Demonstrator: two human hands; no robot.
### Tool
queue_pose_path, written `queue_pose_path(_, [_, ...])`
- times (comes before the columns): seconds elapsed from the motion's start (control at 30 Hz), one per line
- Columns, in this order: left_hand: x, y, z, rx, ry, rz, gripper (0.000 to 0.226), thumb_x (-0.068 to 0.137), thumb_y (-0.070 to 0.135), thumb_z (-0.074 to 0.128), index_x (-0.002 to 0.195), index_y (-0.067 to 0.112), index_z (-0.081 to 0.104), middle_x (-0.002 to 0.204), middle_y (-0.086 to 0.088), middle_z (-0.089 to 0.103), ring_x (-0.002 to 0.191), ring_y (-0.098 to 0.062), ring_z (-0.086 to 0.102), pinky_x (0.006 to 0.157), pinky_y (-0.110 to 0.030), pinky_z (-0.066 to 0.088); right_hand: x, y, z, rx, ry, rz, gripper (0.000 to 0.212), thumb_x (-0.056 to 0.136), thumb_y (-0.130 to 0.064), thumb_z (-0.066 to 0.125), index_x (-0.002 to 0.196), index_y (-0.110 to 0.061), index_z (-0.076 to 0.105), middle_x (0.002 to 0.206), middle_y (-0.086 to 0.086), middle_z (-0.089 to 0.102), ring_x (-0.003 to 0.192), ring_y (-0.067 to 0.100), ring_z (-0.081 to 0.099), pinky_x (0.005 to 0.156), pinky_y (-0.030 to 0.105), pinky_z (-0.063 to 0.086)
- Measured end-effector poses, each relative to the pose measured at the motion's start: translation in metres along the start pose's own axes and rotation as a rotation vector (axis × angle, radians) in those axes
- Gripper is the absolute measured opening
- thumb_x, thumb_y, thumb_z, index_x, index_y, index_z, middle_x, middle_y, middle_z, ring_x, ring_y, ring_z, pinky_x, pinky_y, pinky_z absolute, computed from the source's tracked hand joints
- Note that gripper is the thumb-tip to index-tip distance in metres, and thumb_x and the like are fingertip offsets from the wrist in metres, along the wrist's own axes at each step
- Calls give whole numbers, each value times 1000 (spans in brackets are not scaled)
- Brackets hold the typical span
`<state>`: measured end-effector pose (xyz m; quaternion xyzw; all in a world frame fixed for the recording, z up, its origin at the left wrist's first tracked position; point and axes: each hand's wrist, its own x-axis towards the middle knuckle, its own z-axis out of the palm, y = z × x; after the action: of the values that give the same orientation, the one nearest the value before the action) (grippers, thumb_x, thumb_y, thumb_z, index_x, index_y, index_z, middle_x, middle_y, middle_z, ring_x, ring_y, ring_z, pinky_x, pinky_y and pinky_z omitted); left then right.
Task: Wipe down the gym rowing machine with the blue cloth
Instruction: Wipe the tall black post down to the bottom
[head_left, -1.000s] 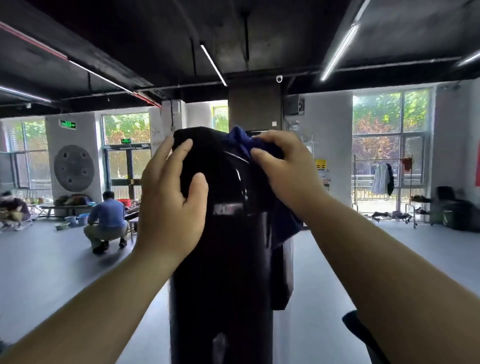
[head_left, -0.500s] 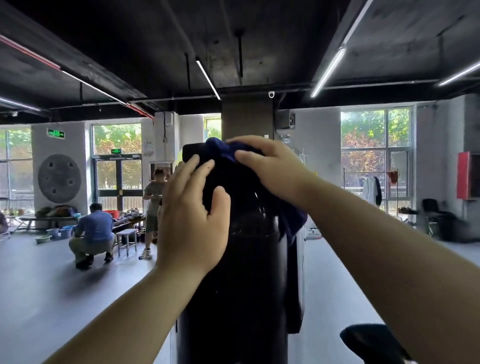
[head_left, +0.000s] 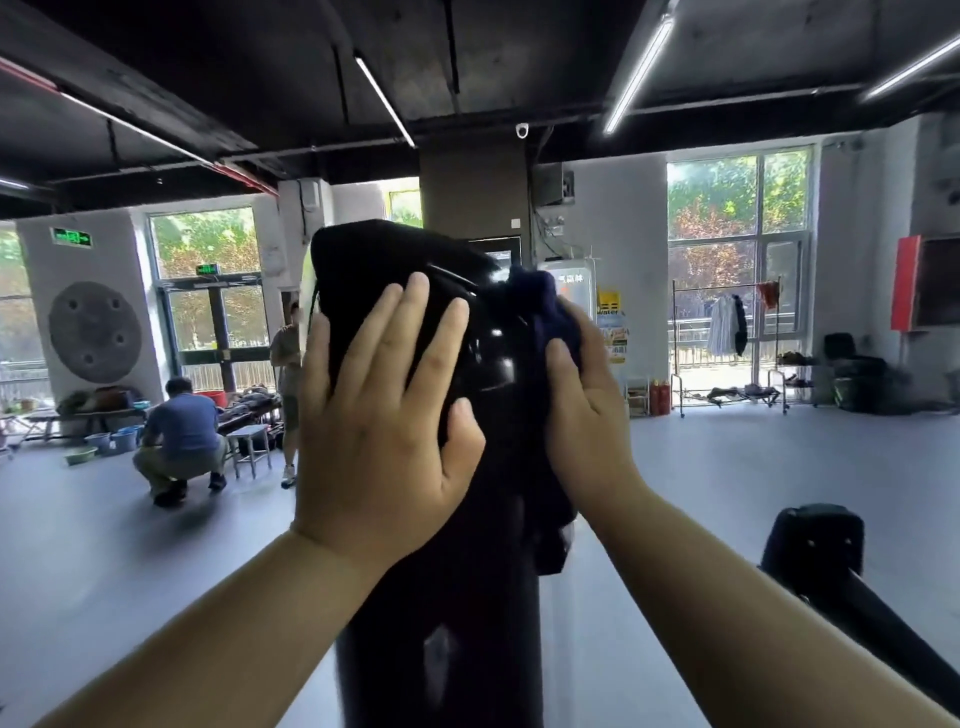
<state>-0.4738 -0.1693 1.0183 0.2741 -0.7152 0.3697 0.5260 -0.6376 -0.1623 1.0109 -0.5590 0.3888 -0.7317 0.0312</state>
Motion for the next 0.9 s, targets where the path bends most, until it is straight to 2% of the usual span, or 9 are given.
queue_pose_path(0.13, [2,2,-2,39,-38,175,56,89,25,43,143,10,49,153,-12,40,142,-30,35,117,-57,21,24,-3,0,-8,-16,-51,42,97,-35,40,139,-37,48,135,-17,55,124,-4,49,109,31,40])
queue_pose_path(0.2, [1,4,-3,46,-66,234,54,88,26,44,140,11,53,152,-12,41,142,-31,36,117,-56,22,-15,17,-1,25,11,-26,45,98,-34,38,142,-44,39,143,-22,47,131,-6,41,110,26,36])
queue_pose_path(0.33, [-2,8,-2,86,-88,250,52,87,26,46,135,11,58,152,-15,40,142,-37,34,115,-58,21,-103,57,-2,38,15,75,52,97,-34,38,144,-55,30,147,-30,39,137,-6,35,114,29,33])
queue_pose_path(0.43, [-2,10,-2,108,-94,261,52,85,26,47,133,12,59,151,-15,42,141,-39,34,114,-61,22,-74,44,-7,49,-26,138,46,98,-41,35,138,-62,28,134,-47,38,127,-22,33,104,9,29])
queue_pose_path(0.47, [-2,10,-3,105,-98,263,52,85,26,48,133,12,59,151,-15,42,141,-39,34,114,-61,22,-54,36,-7,95,-54,132,42,99,-44,33,136,-62,31,132,-46,40,126,-22,34,102,8,29])
queue_pose_path(0.6, [-2,9,-4,86,-106,272,53,84,26,49,135,13,57,151,-14,41,142,-40,32,116,-60,19,-23,22,-7,449,-129,105,48,100,-48,31,145,-38,42,146,-10,50,138,10,42,115,42,31])
queue_pose_path(0.7, [-4,8,-5,111,-133,306,56,81,30,51,134,11,58,151,-15,42,142,-40,31,116,-59,18,-73,44,-11,419,-110,113,51,101,-30,28,151,-27,35,153,-12,41,143,7,33,121,43,23])
queue_pose_path(0.77, [-11,17,-4,175,-217,397,56,81,35,52,131,12,62,150,-12,44,142,-36,32,117,-60,16,-107,55,-15,465,-109,216,53,99,-34,32,151,-27,36,153,-12,42,143,7,34,121,44,21])
queue_pose_path(0.9, [-23,51,-4,226,-532,422,71,84,62,44,135,14,60,146,-8,51,143,-24,35,112,-72,0,-109,49,-38,868,-193,675,49,101,-44,23,136,-33,56,130,0,66,121,18,61,102,39,43])
